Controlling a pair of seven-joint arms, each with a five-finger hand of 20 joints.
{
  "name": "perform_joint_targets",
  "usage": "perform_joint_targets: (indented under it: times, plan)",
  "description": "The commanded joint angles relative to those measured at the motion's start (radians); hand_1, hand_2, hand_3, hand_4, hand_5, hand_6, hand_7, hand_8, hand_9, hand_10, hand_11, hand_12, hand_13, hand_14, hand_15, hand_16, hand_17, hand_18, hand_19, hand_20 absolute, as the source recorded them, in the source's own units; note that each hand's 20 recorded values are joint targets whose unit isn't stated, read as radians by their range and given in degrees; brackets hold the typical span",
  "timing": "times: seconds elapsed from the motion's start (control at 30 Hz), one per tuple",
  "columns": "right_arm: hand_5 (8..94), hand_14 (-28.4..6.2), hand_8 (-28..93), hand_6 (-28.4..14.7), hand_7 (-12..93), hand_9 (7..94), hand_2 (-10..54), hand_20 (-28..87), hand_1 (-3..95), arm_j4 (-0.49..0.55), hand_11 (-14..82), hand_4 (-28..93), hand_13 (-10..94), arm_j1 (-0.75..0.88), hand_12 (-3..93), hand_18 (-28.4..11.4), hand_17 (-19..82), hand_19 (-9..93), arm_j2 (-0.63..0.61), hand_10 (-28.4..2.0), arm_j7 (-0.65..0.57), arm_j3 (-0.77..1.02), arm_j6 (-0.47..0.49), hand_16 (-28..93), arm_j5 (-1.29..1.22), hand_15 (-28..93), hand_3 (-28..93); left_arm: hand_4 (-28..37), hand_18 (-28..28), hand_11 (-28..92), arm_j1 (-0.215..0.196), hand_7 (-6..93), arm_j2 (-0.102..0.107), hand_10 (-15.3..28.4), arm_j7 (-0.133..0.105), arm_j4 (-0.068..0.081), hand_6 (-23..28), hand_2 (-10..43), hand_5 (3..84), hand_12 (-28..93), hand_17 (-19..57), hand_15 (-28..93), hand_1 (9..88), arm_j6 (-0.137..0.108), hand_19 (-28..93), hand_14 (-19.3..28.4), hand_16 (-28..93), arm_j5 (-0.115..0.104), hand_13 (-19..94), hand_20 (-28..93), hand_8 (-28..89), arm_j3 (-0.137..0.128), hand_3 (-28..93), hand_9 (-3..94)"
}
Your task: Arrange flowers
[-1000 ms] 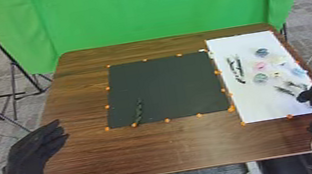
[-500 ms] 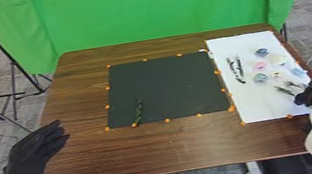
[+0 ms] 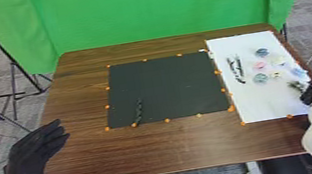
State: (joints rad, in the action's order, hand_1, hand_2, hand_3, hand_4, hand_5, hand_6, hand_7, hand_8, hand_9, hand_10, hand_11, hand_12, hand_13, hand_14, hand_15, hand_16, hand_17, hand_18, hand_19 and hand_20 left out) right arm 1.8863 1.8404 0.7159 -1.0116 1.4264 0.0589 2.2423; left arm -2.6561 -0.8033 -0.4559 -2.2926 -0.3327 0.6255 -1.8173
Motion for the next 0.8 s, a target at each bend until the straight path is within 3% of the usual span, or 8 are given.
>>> perform_joint_targets:
  times: [0.03, 0.23, 0.27, 0.3, 0.33, 0.47, 0.63, 0.8]
  plan:
    - [64.3, -13.5, 10, -4.0, 56, 74.5, -4.8, 9, 56.5, 0.0, 45.4, -28, 69, 0.003, 32.5, -27.8, 35, 93, -0.017, -16.8, -0.003, -0.004, -0.044, 24, 0.05, 77, 69, -16.6, 23.0, 34, -0.007, 17.0, -0.007, 21.9, 0.004, 0.0, 13.6, 4.9, 45.3, 9, -9.1, 63, 27.7, 0.003, 61, 28.4, -14, 0.001, 25, 12, -10, 0.003, 79, 37.9]
    - [65.2, -13.3, 10, -3.6, 56, 75.5, -5.0, 11, 55.8, 0.042, 45.5, -28, 70, -0.004, 33.1, -27.7, 36, 93, -0.024, -16.2, 0.001, 0.019, -0.059, 24, 0.052, 77, 70, -16.6, 23.0, 34, -0.018, 17.2, -0.001, 21.9, -0.007, -0.003, 13.5, 4.9, 45.2, 9, -9.0, 63, 27.7, -0.004, 61, 28.4, -14, -0.005, 25, 12, -10, 0.0, 79, 37.9]
    - [65.3, -13.3, 11, -3.6, 56, 75.5, -5.1, 11, 55.8, 0.056, 45.5, -28, 70, -0.008, 33.1, -27.7, 36, 93, -0.026, -16.1, -0.001, 0.021, -0.056, 24, 0.054, 77, 71, -16.6, 23.0, 34, -0.018, 17.2, -0.006, 21.9, 0.002, -0.004, 13.5, 4.9, 45.2, 9, -9.0, 64, 27.7, 0.0, 61, 28.4, -14, -0.001, 25, 12, -10, -0.003, 79, 37.9]
    - [65.4, -13.2, 11, -3.4, 56, 75.9, -5.2, 12, 55.6, 0.067, 45.6, -28, 71, -0.02, 33.2, -27.8, 36, 93, -0.033, -16.1, 0.002, 0.017, -0.065, 24, 0.051, 77, 71, -16.6, 23.0, 34, -0.019, 17.2, 0.0, 21.9, -0.009, -0.004, 13.5, 4.9, 45.2, 9, -9.0, 64, 27.7, -0.007, 61, 28.4, -14, -0.006, 25, 12, -10, -0.002, 79, 37.9]
    - [65.5, -13.1, 11, -3.3, 56, 76.1, -5.2, 12, 55.6, 0.086, 45.7, -28, 71, -0.019, 33.3, -27.8, 36, 93, -0.036, -15.9, 0.004, 0.021, -0.068, 24, 0.05, 77, 71, -16.6, 23.0, 34, -0.02, 17.2, -0.006, 21.9, 0.002, -0.006, 13.5, 4.9, 45.2, 9, -9.0, 63, 27.7, -0.004, 61, 28.4, -14, -0.001, 25, 12, -10, -0.007, 79, 37.9]
    - [66.0, -13.0, 11, -3.1, 56, 76.8, -5.6, 14, 55.3, 0.146, 45.6, -28, 72, -0.064, 34.0, -28.0, 37, 93, -0.051, -15.3, 0.034, -0.001, -0.073, 25, 0.059, 77, 72, -16.5, 23.0, 34, -0.027, 17.2, -0.008, 21.9, 0.001, -0.009, 13.5, 5.0, 45.2, 9, -9.1, 63, 27.8, -0.005, 61, 28.4, -14, -0.002, 25, 12, -10, -0.014, 79, 37.8]
    - [66.8, -13.0, 11, -2.9, 55, 77.5, -6.0, 17, 55.4, 0.217, 45.4, -28, 72, -0.194, 34.7, -28.3, 37, 93, -0.05, -15.0, 0.065, -0.112, -0.056, 26, 0.055, 77, 73, -16.6, 23.0, 34, -0.037, 17.1, -0.004, 22.0, -0.002, -0.014, 13.6, 4.9, 45.2, 9, -9.1, 64, 27.8, -0.012, 61, 28.4, -14, -0.005, 25, 12, -10, -0.024, 79, 37.8]
    - [67.8, -12.8, 12, -3.1, 54, 77.9, -6.2, 19, 55.4, 0.237, 45.3, -28, 73, -0.374, 35.0, -28.3, 37, 93, -0.014, -14.9, 0.104, -0.291, -0.033, 26, 0.05, 77, 73, -16.7, 23.0, 34, -0.031, 17.1, -0.011, 22.0, 0.012, -0.016, 13.6, 4.9, 45.2, 9, -9.0, 63, 27.8, -0.005, 61, 28.4, -14, 0.002, 25, 12, -10, -0.028, 79, 37.9]
